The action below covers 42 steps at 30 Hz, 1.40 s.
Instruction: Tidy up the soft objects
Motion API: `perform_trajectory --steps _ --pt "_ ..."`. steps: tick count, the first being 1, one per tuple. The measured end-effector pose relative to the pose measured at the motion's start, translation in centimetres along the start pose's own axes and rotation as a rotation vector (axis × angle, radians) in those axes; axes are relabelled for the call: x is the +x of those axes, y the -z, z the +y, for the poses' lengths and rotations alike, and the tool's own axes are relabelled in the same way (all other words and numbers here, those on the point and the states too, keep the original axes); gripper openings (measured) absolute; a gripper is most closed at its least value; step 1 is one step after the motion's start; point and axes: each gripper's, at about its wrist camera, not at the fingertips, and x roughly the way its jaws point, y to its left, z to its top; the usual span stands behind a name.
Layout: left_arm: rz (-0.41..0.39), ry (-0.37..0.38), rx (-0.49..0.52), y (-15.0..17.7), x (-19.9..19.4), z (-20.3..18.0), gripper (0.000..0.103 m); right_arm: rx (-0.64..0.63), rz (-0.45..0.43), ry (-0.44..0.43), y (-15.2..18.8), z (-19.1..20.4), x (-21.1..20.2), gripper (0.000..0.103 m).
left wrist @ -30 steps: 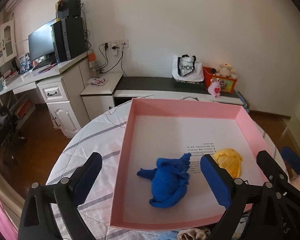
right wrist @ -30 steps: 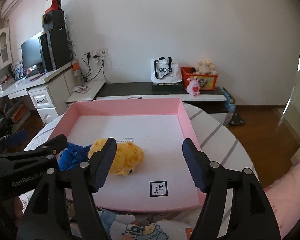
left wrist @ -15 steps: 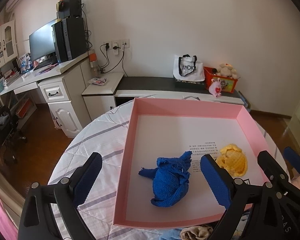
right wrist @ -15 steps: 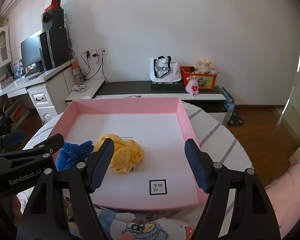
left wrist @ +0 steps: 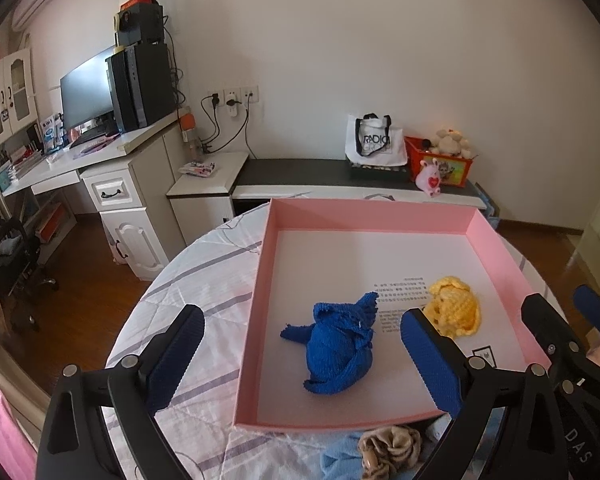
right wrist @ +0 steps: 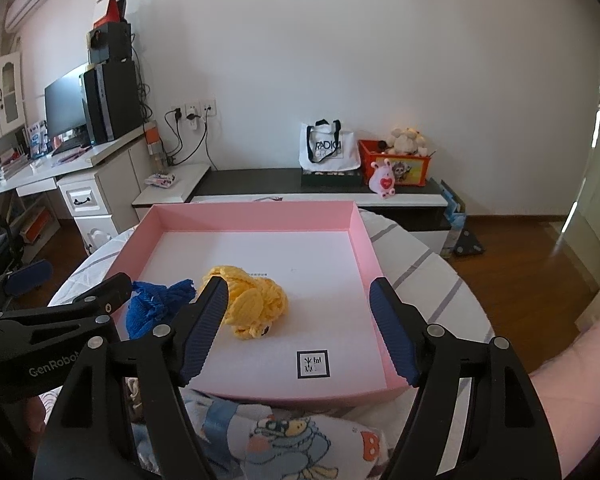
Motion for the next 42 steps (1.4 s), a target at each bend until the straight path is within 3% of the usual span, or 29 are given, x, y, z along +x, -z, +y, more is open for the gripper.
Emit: perform_trajectory --steps 11,25,42 --pt "-0.053 0.001 -0.010 2.1 -5.4 0.0 0.097 -0.009 -0.066 0.014 0.5 0.0 -4.9 0.081" --pt "-0.169 -0.012 -0.006 6.3 -15.0 -0.3 0.103 0.008 -0.201 0.052 2.1 -0.8 -13.8 0.103" --pt "-0.370 -0.032 0.026 11.2 -26.2 -2.0 0.103 0.012 -0.359 0.078 2.9 -1.9 -22.4 0.103"
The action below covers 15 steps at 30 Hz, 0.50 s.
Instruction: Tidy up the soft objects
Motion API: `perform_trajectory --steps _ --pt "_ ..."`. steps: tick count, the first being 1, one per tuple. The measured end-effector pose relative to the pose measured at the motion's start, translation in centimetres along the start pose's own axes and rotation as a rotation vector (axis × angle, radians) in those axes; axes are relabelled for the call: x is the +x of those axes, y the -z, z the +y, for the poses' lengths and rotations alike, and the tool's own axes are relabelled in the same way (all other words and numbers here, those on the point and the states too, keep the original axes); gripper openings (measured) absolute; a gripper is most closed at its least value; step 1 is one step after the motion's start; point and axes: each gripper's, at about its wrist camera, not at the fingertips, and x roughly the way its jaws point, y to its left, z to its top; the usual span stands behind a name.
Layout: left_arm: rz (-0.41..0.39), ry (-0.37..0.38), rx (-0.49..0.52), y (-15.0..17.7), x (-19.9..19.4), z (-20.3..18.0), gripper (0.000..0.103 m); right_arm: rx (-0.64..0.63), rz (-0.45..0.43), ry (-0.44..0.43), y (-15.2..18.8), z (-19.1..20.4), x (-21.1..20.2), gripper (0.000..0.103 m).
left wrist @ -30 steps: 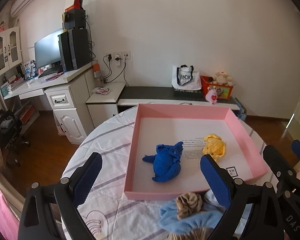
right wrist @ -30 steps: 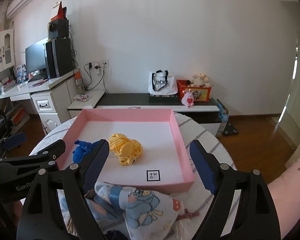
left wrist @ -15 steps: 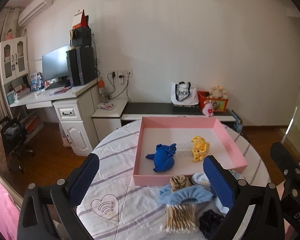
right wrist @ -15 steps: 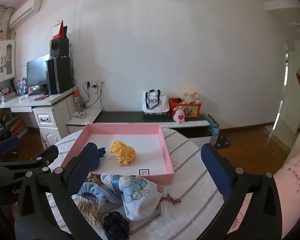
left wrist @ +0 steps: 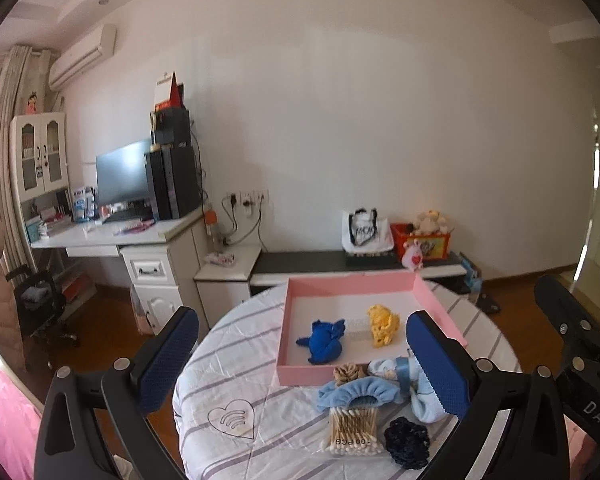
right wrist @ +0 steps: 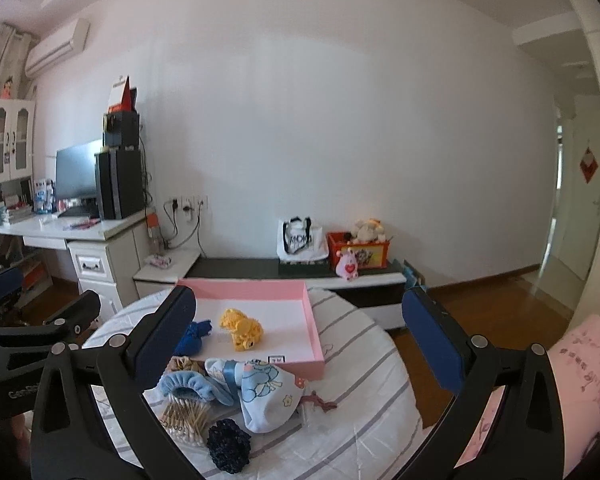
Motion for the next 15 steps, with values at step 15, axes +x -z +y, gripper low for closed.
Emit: perform_trajectory --steps 15 --pt "-0.130 -0.008 -0.007 1.5 -5.3 0.2 0.103 -0.001 -0.107 -0.007 -0.9 -0.4 -4.9 0.103"
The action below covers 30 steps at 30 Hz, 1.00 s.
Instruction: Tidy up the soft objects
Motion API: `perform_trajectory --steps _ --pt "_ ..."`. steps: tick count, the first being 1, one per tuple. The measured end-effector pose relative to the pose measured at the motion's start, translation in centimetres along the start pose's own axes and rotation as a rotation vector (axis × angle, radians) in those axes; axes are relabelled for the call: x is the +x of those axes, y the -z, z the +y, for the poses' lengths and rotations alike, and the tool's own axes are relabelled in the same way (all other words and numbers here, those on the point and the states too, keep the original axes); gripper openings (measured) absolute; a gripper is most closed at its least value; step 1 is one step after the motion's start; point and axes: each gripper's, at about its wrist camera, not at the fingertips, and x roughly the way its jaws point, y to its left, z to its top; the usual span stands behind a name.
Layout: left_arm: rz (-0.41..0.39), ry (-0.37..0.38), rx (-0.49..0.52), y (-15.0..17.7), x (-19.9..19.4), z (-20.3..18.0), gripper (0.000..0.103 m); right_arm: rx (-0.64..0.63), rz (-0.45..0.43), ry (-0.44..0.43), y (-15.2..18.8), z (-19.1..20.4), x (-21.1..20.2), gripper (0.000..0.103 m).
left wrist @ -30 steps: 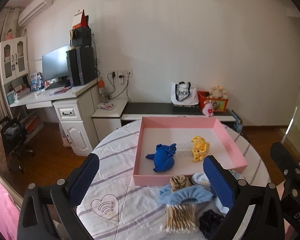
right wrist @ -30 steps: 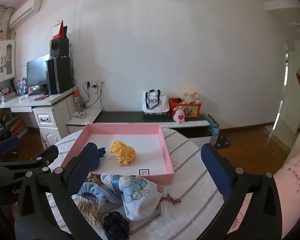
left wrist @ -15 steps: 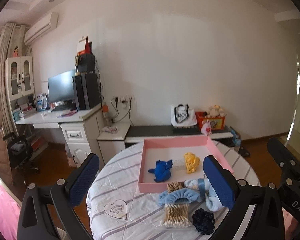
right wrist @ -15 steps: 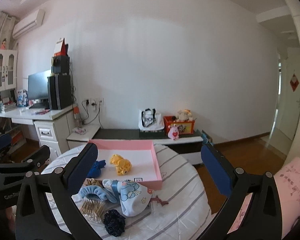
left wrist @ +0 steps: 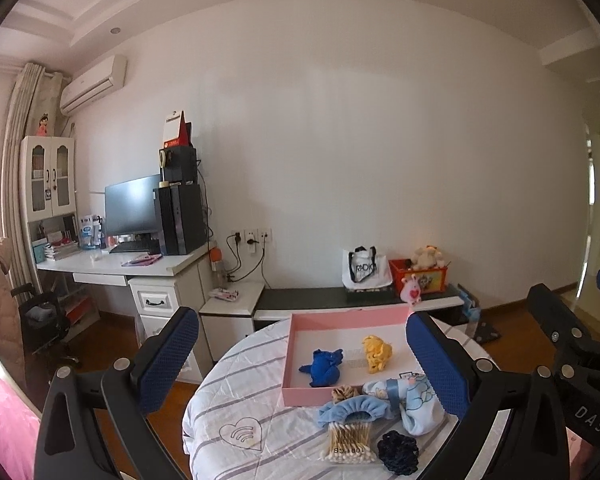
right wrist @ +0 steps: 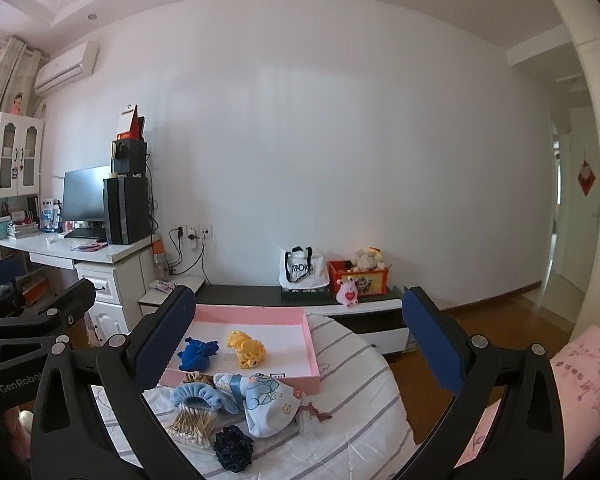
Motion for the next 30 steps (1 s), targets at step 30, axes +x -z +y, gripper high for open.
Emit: perform_trajectory --steps 30 --pt "0.038 -0.007 0.005 0.5 1.7 -0.5 0.103 -0.011 0.030 0.008 0.5 -0.3 1.0 0.103"
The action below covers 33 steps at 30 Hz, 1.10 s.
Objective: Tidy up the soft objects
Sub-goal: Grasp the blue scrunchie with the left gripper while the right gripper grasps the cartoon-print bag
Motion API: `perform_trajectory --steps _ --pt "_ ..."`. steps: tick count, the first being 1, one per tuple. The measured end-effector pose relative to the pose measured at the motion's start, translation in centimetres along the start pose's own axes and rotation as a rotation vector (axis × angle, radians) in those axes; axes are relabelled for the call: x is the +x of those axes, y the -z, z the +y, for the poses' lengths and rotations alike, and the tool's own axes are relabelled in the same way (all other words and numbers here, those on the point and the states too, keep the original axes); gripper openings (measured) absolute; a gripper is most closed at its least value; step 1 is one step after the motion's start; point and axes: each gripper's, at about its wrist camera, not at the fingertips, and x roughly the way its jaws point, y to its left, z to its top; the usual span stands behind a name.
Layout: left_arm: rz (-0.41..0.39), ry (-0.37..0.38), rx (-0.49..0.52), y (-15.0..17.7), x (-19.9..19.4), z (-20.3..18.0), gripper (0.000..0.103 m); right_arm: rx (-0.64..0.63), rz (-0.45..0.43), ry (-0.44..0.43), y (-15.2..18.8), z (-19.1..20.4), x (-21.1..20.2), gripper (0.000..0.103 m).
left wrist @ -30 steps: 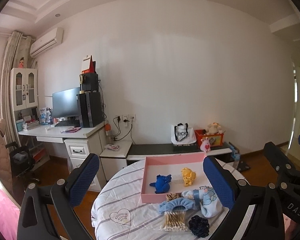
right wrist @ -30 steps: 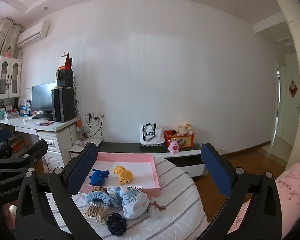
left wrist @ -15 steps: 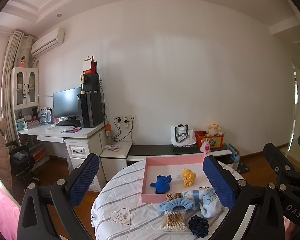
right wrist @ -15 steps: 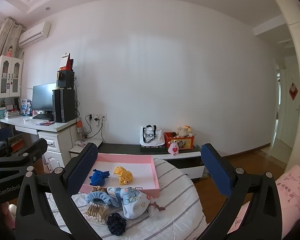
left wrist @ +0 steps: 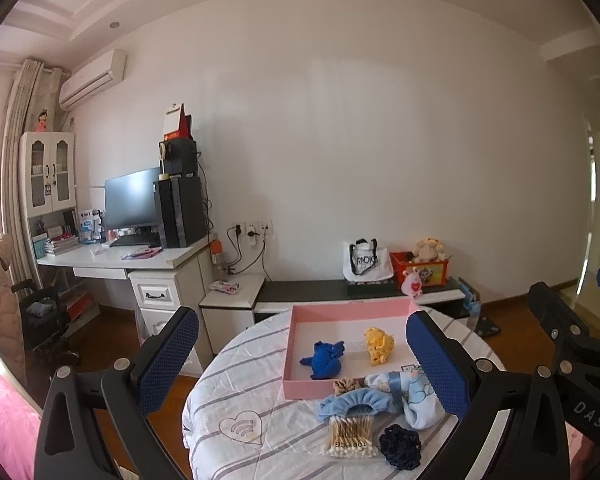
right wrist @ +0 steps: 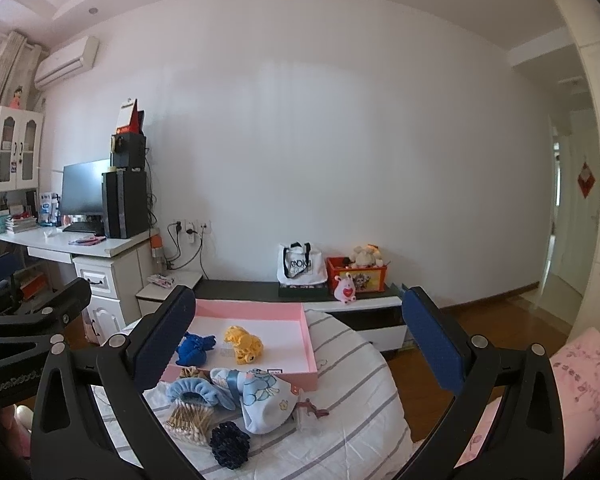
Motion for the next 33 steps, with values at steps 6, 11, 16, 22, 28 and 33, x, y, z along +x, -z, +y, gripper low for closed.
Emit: perform_trajectory --steps 6,11,16,22,28,33 --pt "0.054 0.011 0.010 0.4 2.0 -0.3 0.103 0.005 0.052 0.021 0.9 -0.5 1.7 0.103" --pt "0.132 0.024 0.012 0.9 4.7 -0.7 0.103 -0.001 0.113 0.041 1.9 -0.8 3.6 0.103" --pt "0.226 0.042 0.010 1.4 8.1 -1.1 0.103 0.001 0.180 0.054 3.3 -1.4 5.7 0.103" --pt "0.348 0.056 0.016 2.5 12.6 -1.9 0.103 0.006 0.275 0.072 5.4 -2.2 8.8 0.103" --pt "0.439 0.076 0.015 3.7 16.8 -3.2 0.103 0.012 0.379 0.072 7.9 -2.7 12.0 0.103" --pt "0.514 0.094 0.020 5.2 20.2 -4.3 0.103 0.025 0.439 0.058 9.6 -3.2 14.0 0.103"
